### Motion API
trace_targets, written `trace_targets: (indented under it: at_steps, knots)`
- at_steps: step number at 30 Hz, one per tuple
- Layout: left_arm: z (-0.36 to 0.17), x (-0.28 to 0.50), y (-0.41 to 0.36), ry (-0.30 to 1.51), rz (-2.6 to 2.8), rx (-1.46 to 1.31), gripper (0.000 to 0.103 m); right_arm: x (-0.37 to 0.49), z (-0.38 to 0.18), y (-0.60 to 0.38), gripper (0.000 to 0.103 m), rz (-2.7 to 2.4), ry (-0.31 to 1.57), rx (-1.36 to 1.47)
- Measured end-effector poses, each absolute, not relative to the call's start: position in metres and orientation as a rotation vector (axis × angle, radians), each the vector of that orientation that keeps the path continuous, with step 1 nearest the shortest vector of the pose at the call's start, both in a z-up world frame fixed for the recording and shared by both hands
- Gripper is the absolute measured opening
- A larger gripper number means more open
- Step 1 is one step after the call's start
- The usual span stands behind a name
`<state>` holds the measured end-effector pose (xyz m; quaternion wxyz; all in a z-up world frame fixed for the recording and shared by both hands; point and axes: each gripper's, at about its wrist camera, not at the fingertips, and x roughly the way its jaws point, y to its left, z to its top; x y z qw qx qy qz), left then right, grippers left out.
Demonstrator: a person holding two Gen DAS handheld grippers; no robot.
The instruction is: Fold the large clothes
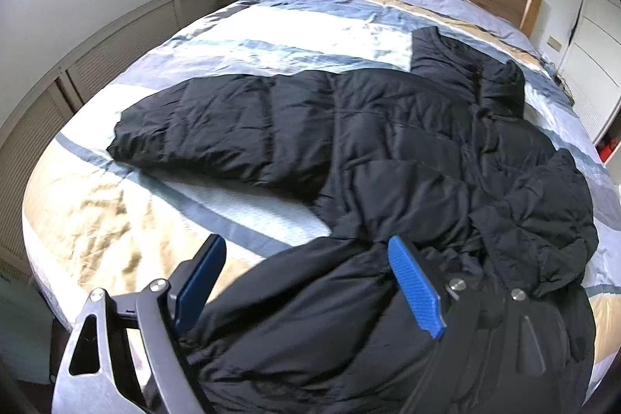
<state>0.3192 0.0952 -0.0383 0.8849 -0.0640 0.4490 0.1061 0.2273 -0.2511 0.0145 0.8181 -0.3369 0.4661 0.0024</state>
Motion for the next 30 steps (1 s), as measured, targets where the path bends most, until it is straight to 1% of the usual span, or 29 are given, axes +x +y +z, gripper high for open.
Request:
trace_targets:
  at_steps: [6, 20, 30]
  knots:
    - [-0.04, 0.313, 0.112, 0.937, 0.242, -0.143, 0.086, 0.224, 0.014, -0.236, 0.073, 0.026, 1.004, -0.744]
    - [-0.047, 0.316, 0.113, 0.947, 0.246, -0.152, 0.086, 0.224, 0.008, -0.231, 0.073, 0.049, 1.032, -0.761]
    - [-0.047, 0.315, 0.148, 0.937, 0.305, -0.194, 0.086, 0.238, 0.007, -0.199, 0.073, 0.119, 1.003, -0.762]
